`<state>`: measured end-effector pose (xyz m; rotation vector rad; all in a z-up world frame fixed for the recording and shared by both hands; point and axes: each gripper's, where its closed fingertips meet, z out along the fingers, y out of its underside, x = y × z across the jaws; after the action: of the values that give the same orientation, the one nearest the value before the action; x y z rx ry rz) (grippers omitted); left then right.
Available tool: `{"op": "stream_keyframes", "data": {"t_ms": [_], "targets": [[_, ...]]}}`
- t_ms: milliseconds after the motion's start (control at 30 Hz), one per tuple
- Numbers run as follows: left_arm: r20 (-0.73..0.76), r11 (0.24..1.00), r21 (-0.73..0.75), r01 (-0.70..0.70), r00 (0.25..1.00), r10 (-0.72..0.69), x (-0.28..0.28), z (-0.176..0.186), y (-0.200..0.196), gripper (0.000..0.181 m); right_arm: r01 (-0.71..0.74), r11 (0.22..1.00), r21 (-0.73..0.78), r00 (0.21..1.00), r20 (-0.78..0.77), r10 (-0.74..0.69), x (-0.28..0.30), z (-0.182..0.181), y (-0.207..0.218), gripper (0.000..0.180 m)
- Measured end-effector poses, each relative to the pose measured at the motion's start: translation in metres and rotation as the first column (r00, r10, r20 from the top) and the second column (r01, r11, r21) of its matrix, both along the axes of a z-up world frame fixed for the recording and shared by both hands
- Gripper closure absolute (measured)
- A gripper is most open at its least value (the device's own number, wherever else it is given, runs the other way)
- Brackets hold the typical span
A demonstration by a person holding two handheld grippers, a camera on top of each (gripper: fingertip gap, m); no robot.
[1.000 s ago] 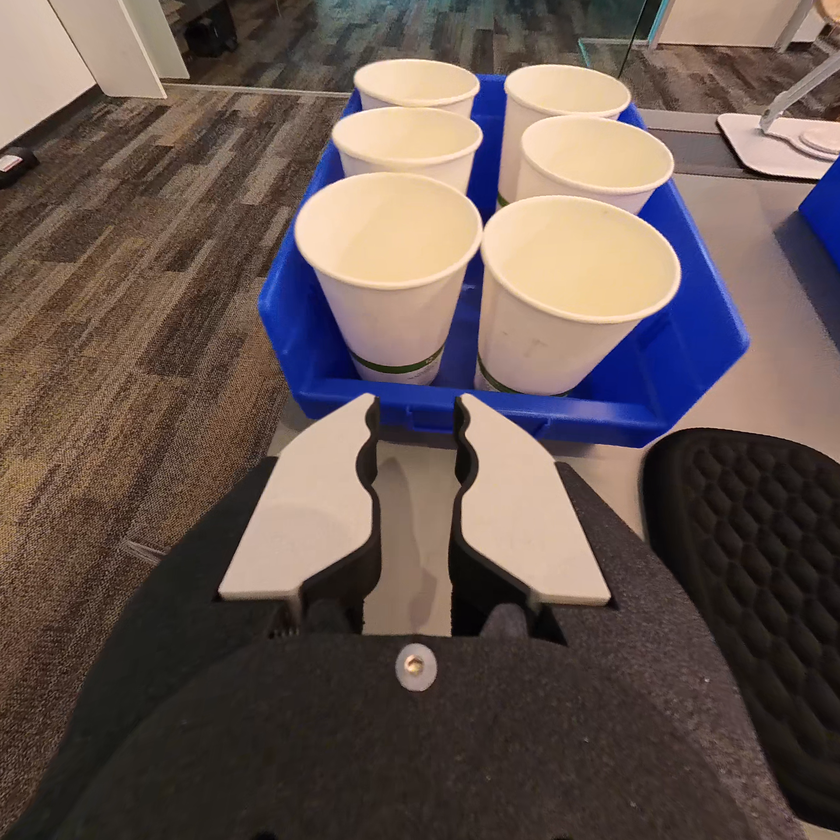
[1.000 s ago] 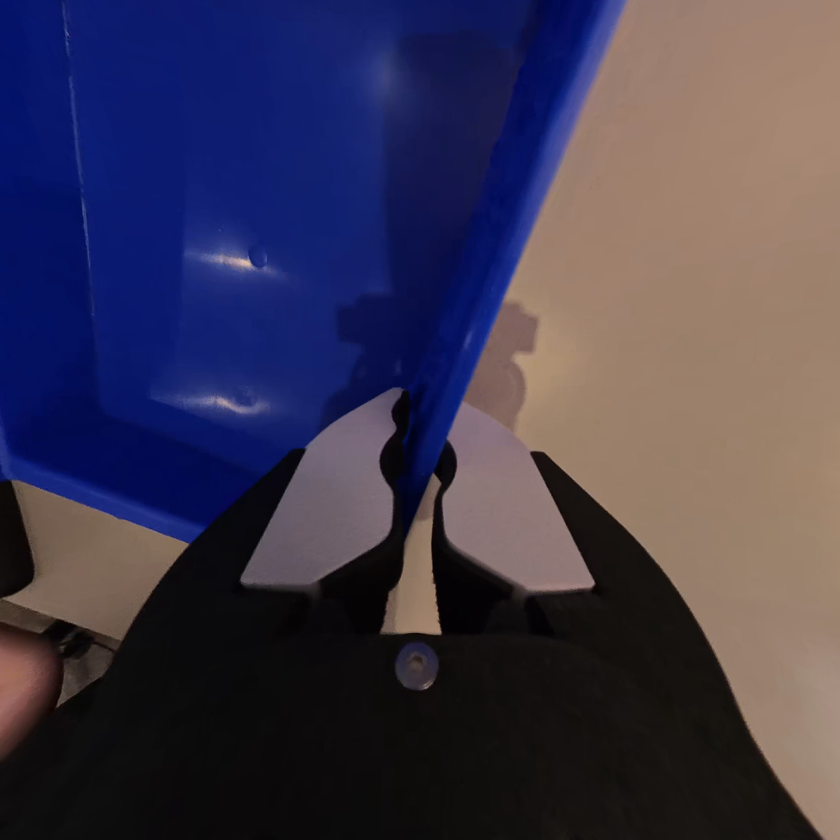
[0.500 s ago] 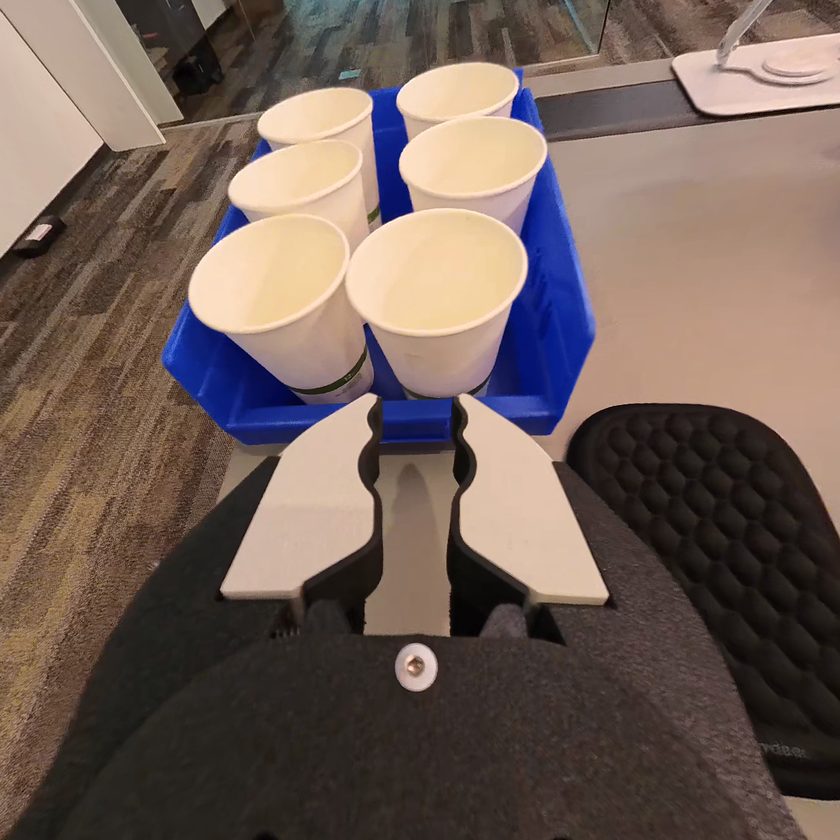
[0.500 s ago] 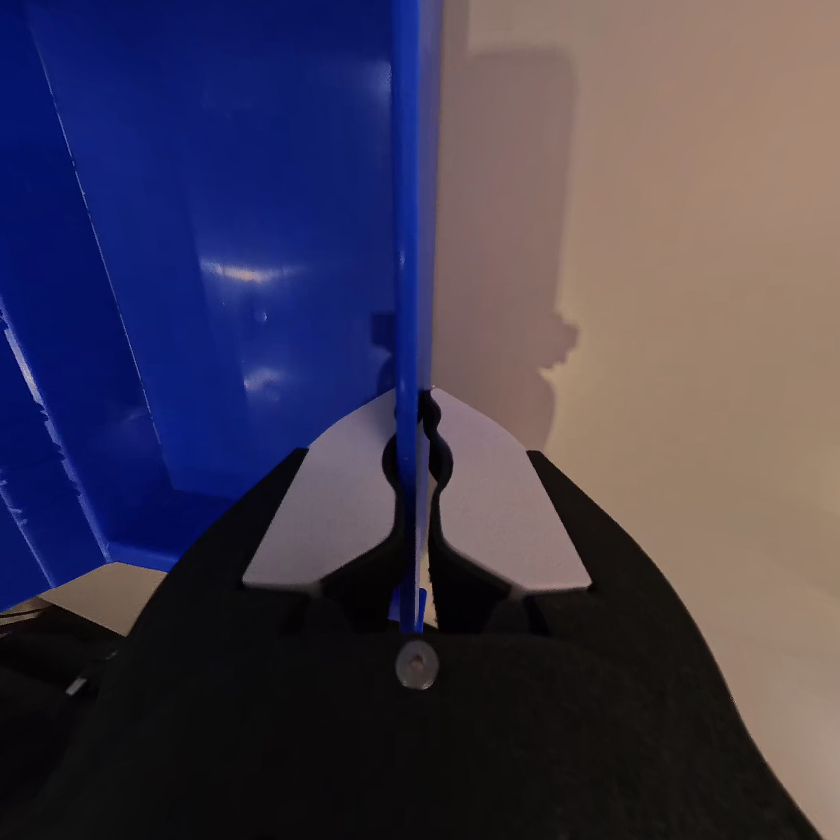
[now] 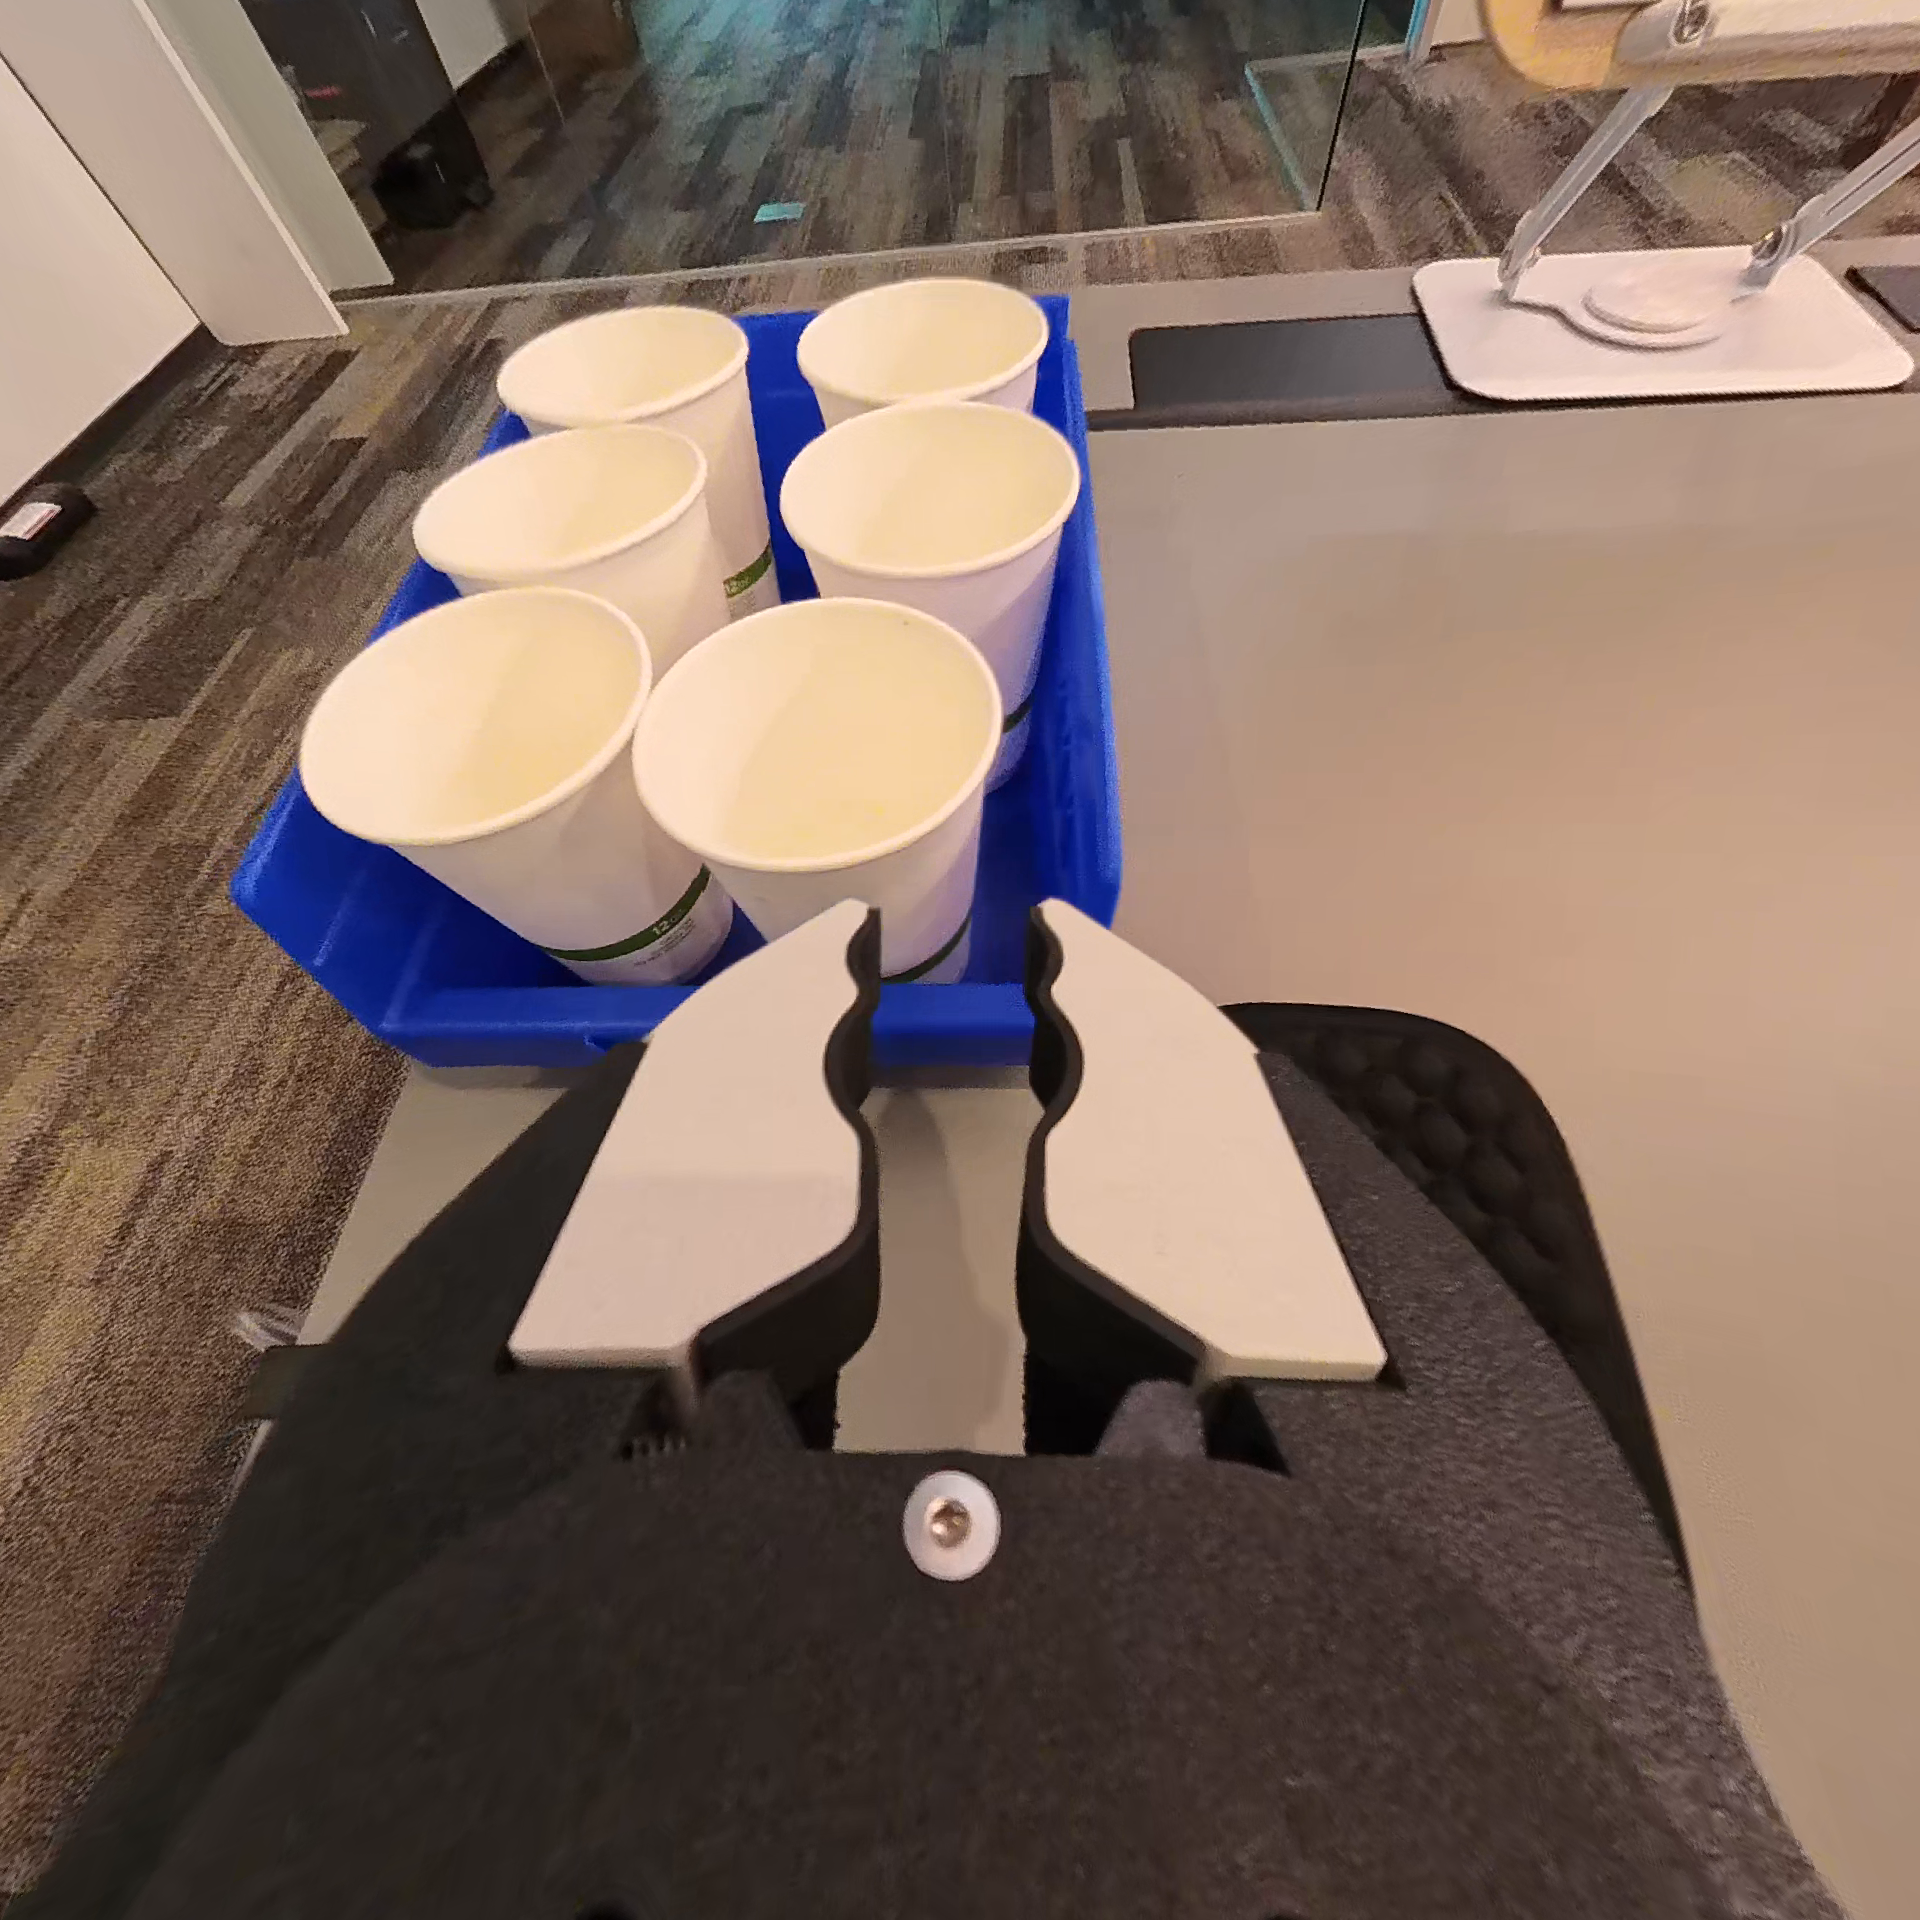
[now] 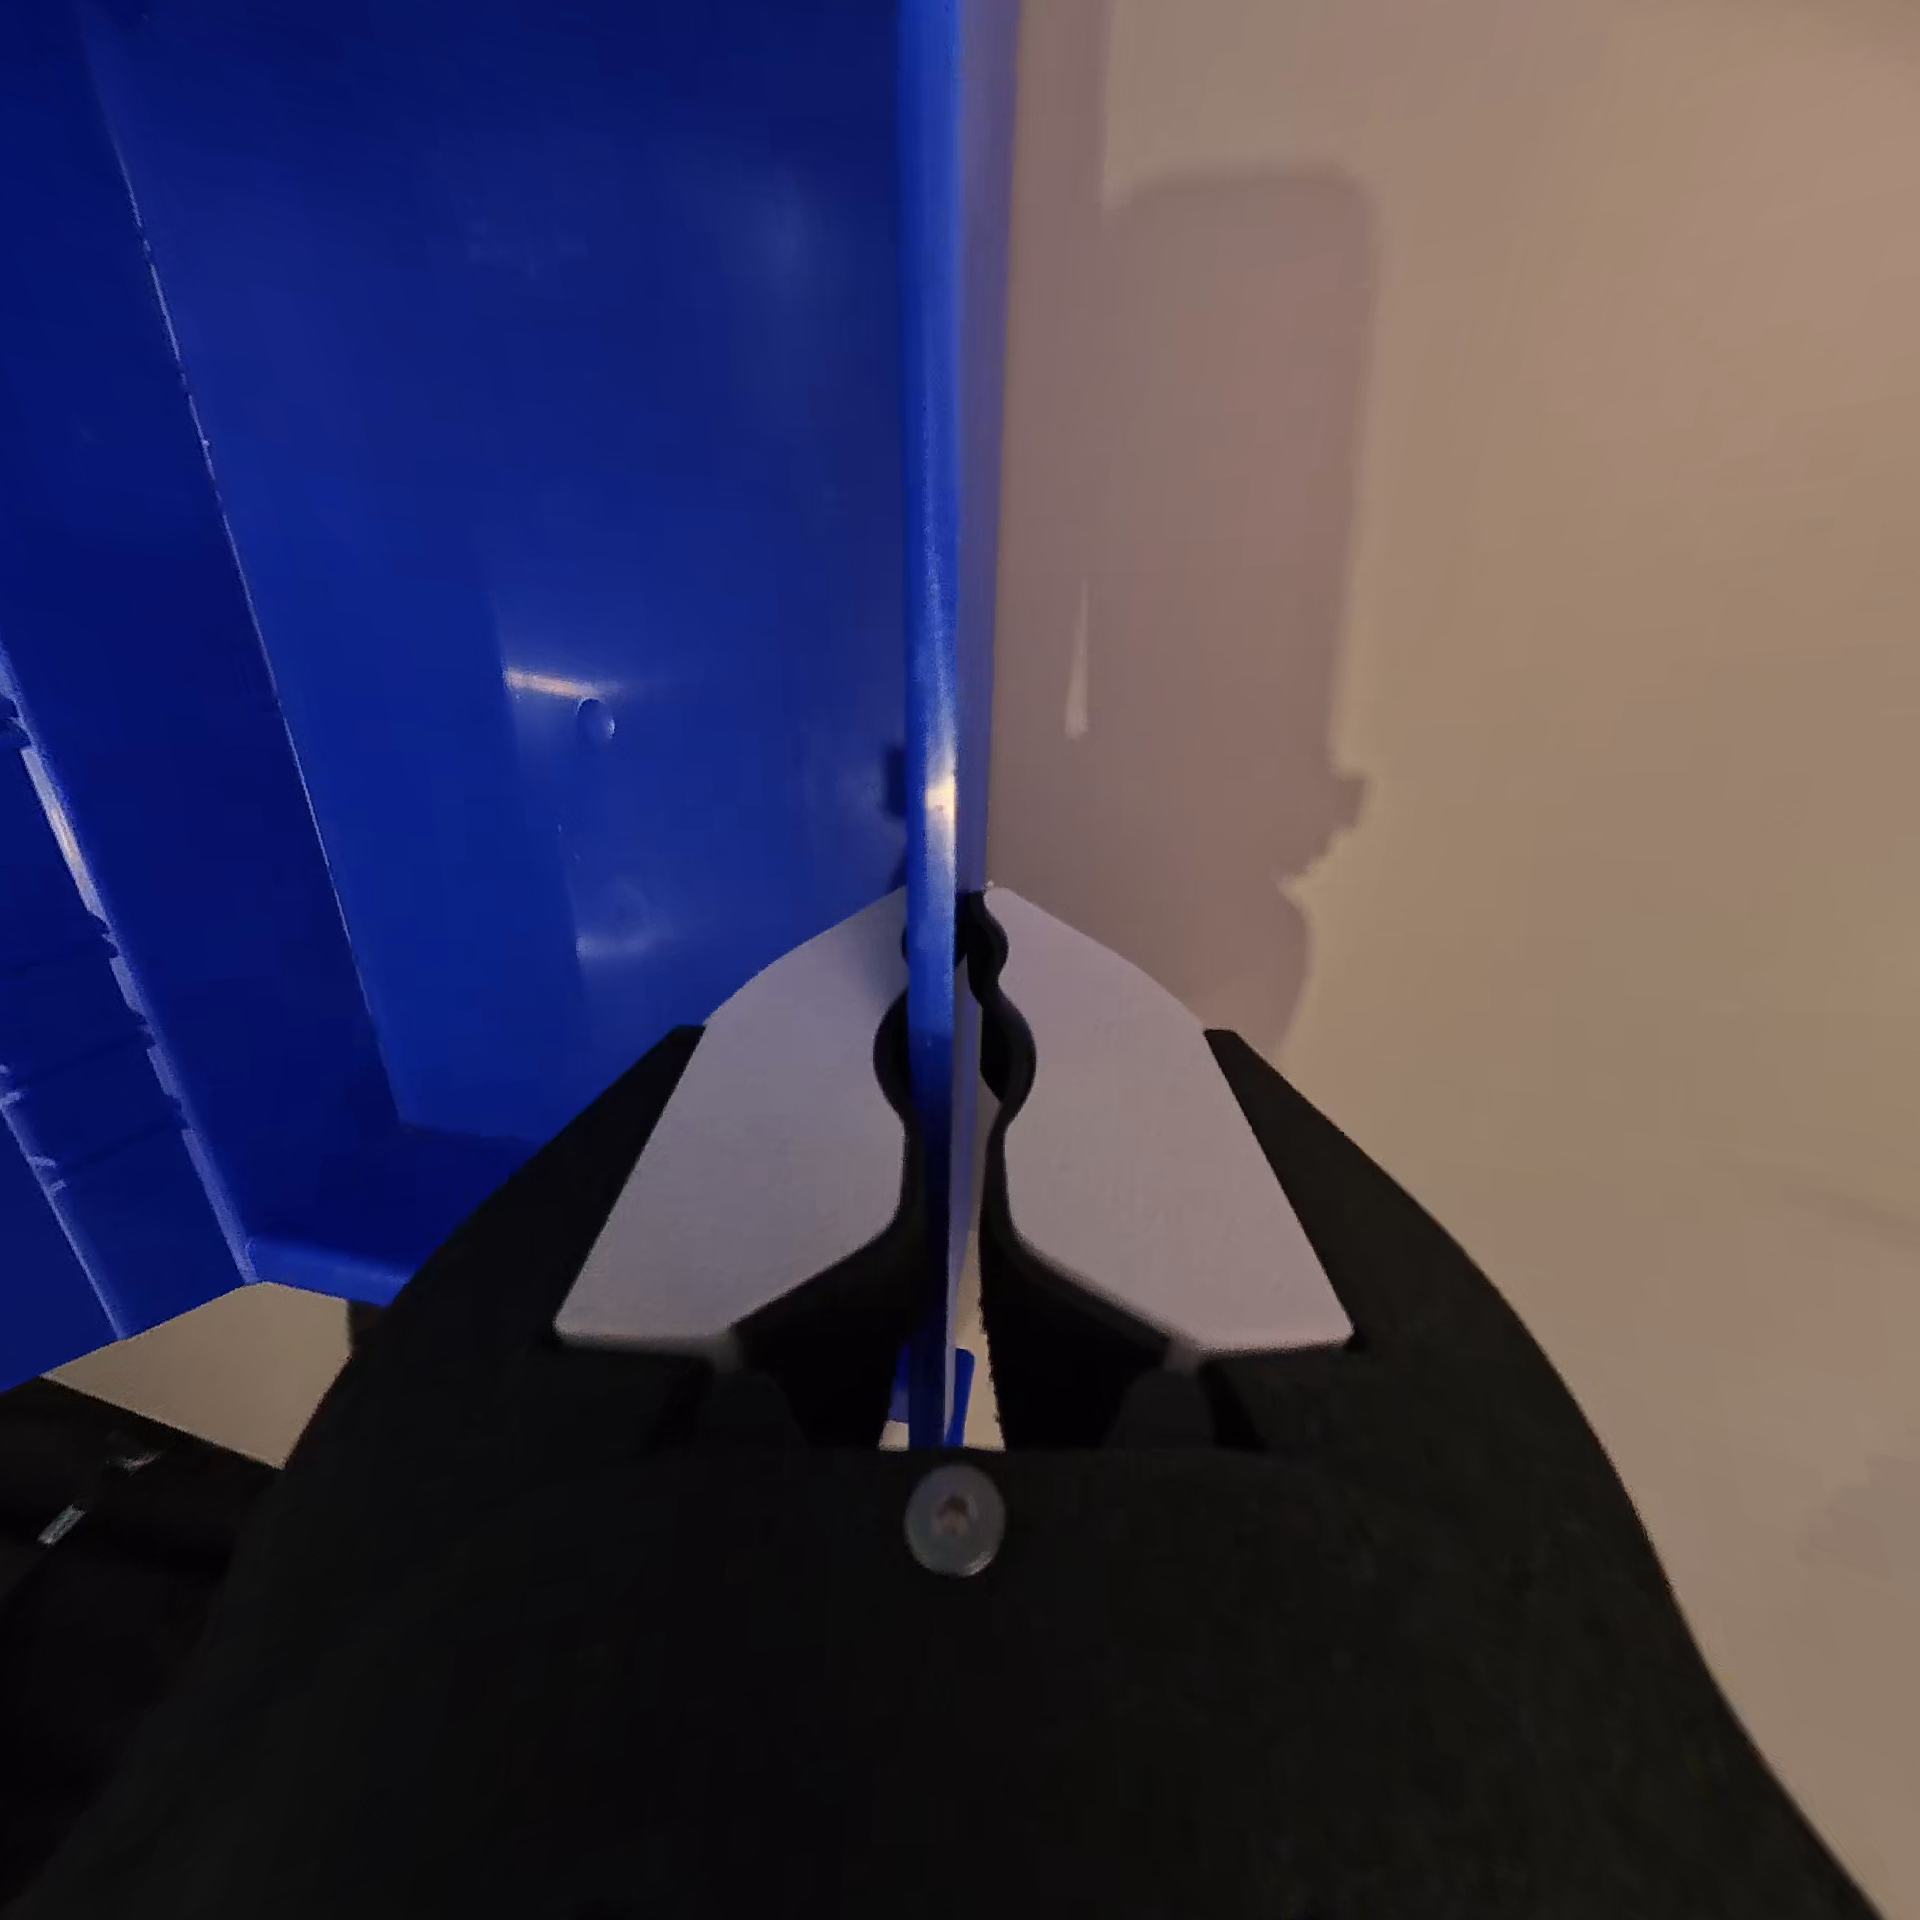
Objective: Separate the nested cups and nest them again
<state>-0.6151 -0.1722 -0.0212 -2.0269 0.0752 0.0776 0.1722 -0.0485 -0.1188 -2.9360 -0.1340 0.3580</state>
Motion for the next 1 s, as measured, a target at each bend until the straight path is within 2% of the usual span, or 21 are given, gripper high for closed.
{"op": "stream_keyframes", "data": {"t_ms": [233, 467, 700, 1000], "targets": [[-0.037, 1.0, -0.006, -0.012, 0.999, 0.011, 0.02, 0.01, 0.002, 0.155, 0.097, 0.995, -0.002, 0.995, -0.006, -0.097, 0.087, -0.001, -0.036, 0.175], [-0.077, 0.999, -0.049, 0.019, 0.997, -0.022, 0.049, 0.001, 0.011, 0.155, 0.16, 0.987, 0.002, 0.987, 0.0, -0.16, 0.149, -0.002, -0.063, 0.175], [-0.089, 0.998, -0.049, 0.035, 0.995, -0.04, 0.068, 0.005, 0.017, 0.155, 0.177, 0.984, 0.002, 0.984, 0.001, -0.177, 0.178, -0.002, -0.073, 0.175], [-0.09, 0.998, -0.047, 0.03, 0.995, -0.035, 0.073, 0.007, 0.016, 0.155, 0.159, 0.987, 0.027, 0.987, 0.007, -0.16, 0.187, -0.002, -0.076, 0.175]]}}
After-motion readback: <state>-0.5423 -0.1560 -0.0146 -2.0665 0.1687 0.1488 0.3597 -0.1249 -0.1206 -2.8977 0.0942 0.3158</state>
